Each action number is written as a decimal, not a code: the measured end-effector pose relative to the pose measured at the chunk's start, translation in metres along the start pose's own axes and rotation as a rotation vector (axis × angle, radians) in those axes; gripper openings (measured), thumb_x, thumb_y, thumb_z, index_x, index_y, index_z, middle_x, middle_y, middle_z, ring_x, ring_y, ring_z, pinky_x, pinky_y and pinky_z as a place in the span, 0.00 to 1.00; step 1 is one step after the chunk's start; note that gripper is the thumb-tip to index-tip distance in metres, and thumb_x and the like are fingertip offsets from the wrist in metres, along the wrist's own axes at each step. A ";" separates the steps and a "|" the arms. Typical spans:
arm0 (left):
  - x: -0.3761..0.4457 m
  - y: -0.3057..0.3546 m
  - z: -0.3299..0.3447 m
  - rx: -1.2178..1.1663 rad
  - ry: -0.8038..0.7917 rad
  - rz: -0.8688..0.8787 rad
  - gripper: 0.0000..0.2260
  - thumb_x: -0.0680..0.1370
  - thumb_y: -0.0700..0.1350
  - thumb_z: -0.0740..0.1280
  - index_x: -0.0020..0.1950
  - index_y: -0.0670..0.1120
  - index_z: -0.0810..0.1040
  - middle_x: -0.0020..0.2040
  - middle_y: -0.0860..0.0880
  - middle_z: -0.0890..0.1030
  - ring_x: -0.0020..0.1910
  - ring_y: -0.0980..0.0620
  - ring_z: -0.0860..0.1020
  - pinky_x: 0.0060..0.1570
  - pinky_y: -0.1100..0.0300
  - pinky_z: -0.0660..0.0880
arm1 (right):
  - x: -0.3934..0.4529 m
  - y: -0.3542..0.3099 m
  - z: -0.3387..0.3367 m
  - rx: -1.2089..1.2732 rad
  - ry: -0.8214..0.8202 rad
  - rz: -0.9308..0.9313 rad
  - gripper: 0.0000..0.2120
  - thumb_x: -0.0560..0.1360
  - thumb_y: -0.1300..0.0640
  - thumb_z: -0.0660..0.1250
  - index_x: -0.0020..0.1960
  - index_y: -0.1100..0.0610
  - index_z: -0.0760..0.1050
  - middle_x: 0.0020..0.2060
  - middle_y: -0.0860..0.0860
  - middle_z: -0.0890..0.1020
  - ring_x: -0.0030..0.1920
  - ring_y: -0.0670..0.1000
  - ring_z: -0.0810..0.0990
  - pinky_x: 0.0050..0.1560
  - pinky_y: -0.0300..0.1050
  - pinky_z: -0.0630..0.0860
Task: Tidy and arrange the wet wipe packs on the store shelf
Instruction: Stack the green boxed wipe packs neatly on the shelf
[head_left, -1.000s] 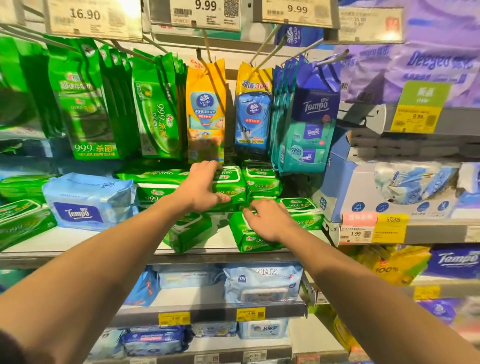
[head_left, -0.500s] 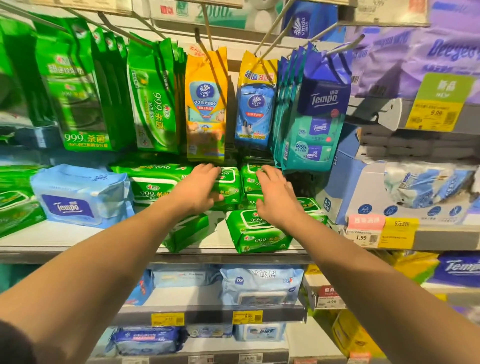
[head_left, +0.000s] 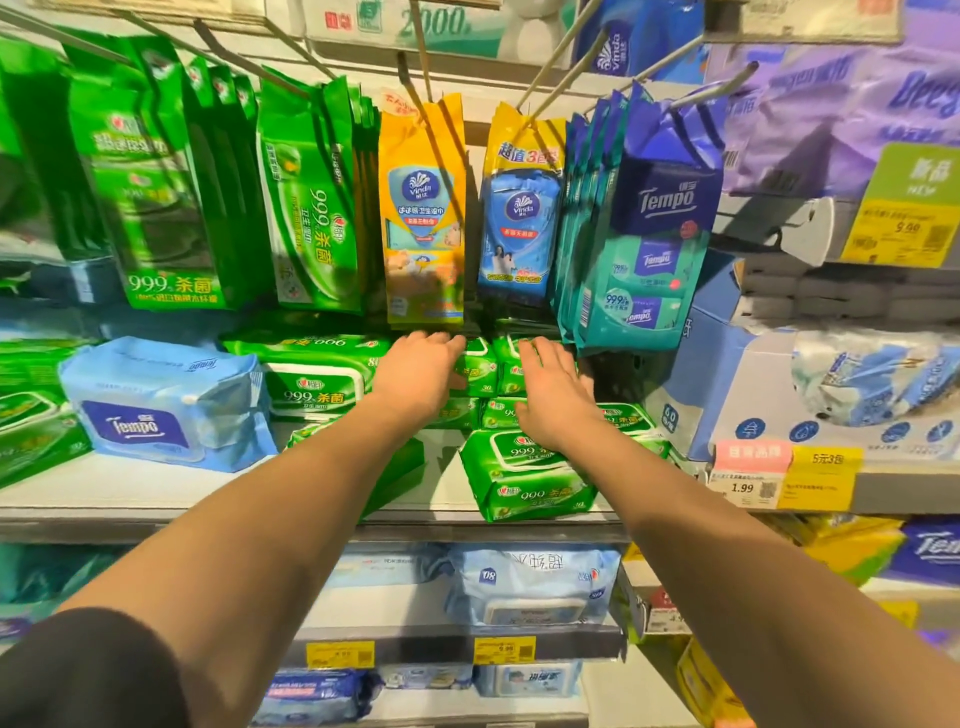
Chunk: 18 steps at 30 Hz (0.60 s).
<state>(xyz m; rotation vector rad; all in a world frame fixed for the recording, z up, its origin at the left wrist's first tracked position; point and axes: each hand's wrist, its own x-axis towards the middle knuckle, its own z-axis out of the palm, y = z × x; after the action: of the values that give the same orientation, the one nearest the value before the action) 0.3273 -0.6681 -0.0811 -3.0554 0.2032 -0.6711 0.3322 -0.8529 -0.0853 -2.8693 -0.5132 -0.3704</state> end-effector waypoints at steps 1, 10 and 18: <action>0.000 0.002 0.003 -0.015 0.004 -0.013 0.23 0.78 0.51 0.68 0.71 0.46 0.70 0.65 0.44 0.77 0.61 0.41 0.74 0.58 0.49 0.71 | 0.000 0.000 0.000 -0.001 0.013 -0.005 0.38 0.76 0.60 0.67 0.79 0.55 0.50 0.77 0.51 0.53 0.77 0.54 0.50 0.73 0.60 0.55; -0.015 -0.009 0.002 -0.283 -0.009 -0.003 0.27 0.77 0.44 0.71 0.75 0.48 0.68 0.74 0.47 0.69 0.74 0.43 0.64 0.70 0.50 0.64 | 0.001 0.000 0.002 0.019 0.007 0.017 0.35 0.75 0.61 0.68 0.76 0.54 0.54 0.78 0.51 0.52 0.78 0.55 0.48 0.76 0.59 0.53; -0.031 -0.020 -0.025 -0.479 0.029 -0.039 0.23 0.77 0.39 0.71 0.71 0.46 0.73 0.66 0.45 0.78 0.63 0.56 0.75 0.65 0.61 0.67 | 0.002 0.001 0.001 0.000 -0.015 0.008 0.38 0.75 0.57 0.70 0.77 0.55 0.52 0.79 0.51 0.52 0.78 0.54 0.48 0.76 0.59 0.51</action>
<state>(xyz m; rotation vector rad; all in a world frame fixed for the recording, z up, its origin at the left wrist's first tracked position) 0.2917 -0.6440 -0.0708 -3.5117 0.3521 -0.7681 0.3346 -0.8528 -0.0858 -2.8758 -0.5035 -0.3483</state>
